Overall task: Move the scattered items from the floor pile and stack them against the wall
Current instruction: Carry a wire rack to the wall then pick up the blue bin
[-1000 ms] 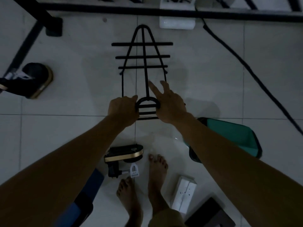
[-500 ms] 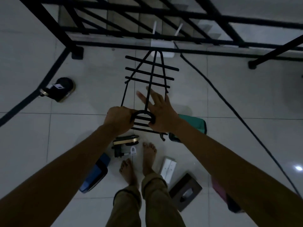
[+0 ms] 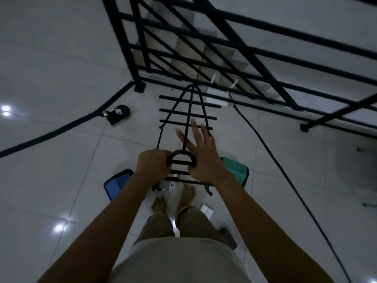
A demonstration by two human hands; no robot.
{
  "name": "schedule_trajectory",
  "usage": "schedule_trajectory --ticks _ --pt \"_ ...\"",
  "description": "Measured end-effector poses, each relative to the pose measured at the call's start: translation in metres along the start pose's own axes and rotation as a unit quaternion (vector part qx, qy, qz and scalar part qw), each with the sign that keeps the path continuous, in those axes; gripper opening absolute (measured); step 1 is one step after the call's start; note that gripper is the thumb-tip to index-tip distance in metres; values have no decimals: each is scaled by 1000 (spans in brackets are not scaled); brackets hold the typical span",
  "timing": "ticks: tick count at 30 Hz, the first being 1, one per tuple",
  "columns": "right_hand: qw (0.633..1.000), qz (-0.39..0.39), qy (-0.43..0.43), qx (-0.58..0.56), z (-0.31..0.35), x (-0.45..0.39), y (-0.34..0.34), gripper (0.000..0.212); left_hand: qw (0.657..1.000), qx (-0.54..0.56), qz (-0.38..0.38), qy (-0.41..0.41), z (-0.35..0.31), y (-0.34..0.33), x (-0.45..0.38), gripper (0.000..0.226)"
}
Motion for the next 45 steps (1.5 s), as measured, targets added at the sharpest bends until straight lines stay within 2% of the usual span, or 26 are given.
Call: schedule_trajectory --ticks 3,6,13,20,24,28,32,40,45 --pt "996 39 74 19 33 7 -2 113 997 -2 28 74 18 3 37 28" --pt "987 66 144 30 69 9 -12 111 990 12 26 138 40 5 75 29" --pt "953 106 285 -11 147 35 -35 108 963 74 -58 252 71 -3 180 26" --pt "911 179 372 -27 261 103 -84 118 917 112 -89 372 114 -29 326 25" --pt "869 236 433 -22 334 163 -125 127 873 120 -95 464 137 -44 432 24" --pt "808 269 524 2 408 221 -155 126 810 146 -117 556 145 -63 533 24" --pt "730 292 617 32 462 275 -172 122 728 187 -152 642 128 -80 610 28" --pt "563 387 729 48 532 362 -203 122 538 242 -209 780 78 -106 708 34" --pt "445 463 765 50 554 417 -228 124 398 264 -226 849 39 -121 746 37"
Point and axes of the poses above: each hand's wrist, its own x-axis away from the middle knuckle, its own y-axis out of the back of the hand, z = x × y, the point moved 2 cm from there along -x, towards the middle knuckle, and after that the axes turned 7 degrees about -z, right-handed, at the moved point
